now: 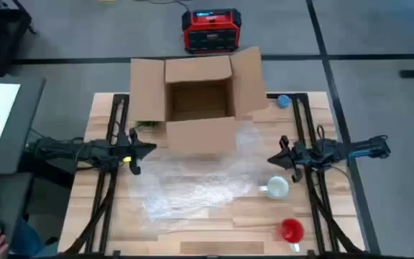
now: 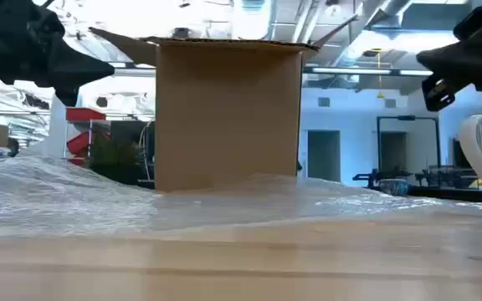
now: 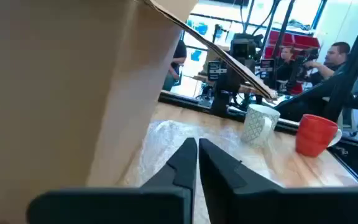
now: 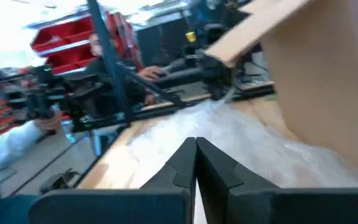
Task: Wrap mug
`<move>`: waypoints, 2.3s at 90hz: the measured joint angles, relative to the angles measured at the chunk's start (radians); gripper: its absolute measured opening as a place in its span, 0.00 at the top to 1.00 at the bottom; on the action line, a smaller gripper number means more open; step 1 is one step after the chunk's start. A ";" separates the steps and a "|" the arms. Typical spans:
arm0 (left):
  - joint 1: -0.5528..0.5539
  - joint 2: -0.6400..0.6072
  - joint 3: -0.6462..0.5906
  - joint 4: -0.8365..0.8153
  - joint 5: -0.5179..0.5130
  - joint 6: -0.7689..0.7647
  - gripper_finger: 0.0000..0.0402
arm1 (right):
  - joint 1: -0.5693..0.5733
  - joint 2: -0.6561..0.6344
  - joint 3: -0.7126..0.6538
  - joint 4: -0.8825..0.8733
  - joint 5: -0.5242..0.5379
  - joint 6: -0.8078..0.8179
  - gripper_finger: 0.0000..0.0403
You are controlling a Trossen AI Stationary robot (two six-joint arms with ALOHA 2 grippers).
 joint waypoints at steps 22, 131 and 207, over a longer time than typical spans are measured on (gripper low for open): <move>0.000 0.000 0.000 0.000 0.000 0.003 1.00 | -0.018 -0.001 -0.001 0.009 -0.067 -0.005 1.00; 0.000 0.000 -0.001 -0.001 0.000 -0.004 1.00 | -0.018 0.000 -0.003 -0.046 -0.067 -0.064 1.00; 0.000 0.000 -0.001 -0.001 0.000 -0.040 1.00 | -0.018 0.000 -0.005 -0.051 -0.038 -0.066 1.00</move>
